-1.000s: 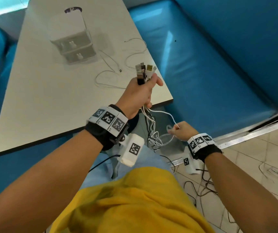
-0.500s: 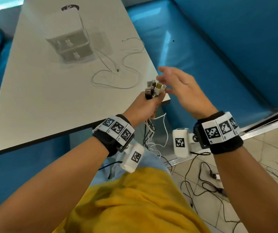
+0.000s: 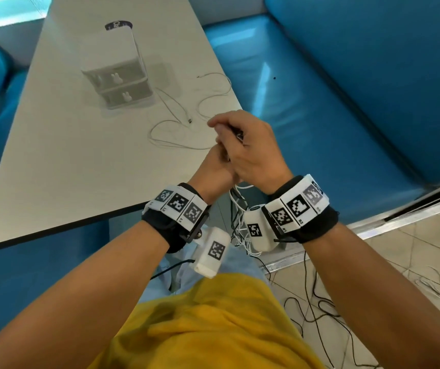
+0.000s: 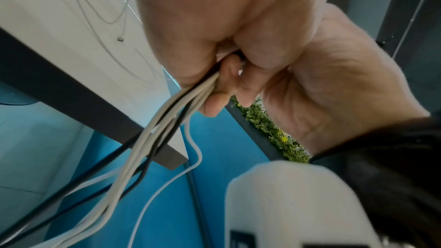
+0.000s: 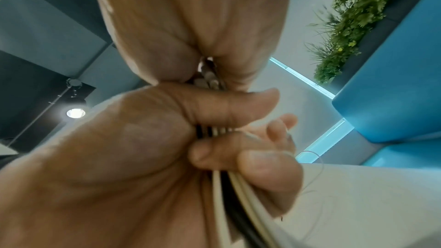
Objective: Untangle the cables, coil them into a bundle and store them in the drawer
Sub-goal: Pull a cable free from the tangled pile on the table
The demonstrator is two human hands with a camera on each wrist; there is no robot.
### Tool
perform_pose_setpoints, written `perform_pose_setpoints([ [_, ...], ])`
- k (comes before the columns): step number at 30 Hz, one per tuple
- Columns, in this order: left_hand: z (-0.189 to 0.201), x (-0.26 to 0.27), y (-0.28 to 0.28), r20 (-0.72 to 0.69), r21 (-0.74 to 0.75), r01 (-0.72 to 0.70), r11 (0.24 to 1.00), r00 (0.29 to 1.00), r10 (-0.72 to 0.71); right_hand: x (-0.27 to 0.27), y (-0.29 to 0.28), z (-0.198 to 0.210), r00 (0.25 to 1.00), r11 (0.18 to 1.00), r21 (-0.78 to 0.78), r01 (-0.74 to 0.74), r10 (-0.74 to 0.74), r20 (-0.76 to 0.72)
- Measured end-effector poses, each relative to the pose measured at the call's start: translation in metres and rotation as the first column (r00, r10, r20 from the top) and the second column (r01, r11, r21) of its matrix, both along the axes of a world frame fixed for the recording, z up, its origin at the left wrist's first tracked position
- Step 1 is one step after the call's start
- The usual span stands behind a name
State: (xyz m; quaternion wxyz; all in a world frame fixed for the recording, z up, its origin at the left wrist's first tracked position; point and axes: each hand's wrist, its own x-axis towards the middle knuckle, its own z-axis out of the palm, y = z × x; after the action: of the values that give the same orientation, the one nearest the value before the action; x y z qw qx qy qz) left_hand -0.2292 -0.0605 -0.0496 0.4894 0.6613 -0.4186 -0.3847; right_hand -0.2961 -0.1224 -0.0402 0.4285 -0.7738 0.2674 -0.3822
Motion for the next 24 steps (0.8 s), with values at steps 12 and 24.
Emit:
perform_pose_setpoints([
  [12,-0.001,0.011,-0.003,-0.325,0.150,0.005,0.989,0.945,0.044,-0.031,-0.032,0.024,0.995,0.997,0.069,-0.022,0.015,0.097],
  [24,-0.001,0.018,-0.002,-0.335,0.164,-0.007,0.986,0.940,0.062,-0.025,-0.036,0.008,0.956,0.981,-0.023,-0.194,0.183,-0.228],
])
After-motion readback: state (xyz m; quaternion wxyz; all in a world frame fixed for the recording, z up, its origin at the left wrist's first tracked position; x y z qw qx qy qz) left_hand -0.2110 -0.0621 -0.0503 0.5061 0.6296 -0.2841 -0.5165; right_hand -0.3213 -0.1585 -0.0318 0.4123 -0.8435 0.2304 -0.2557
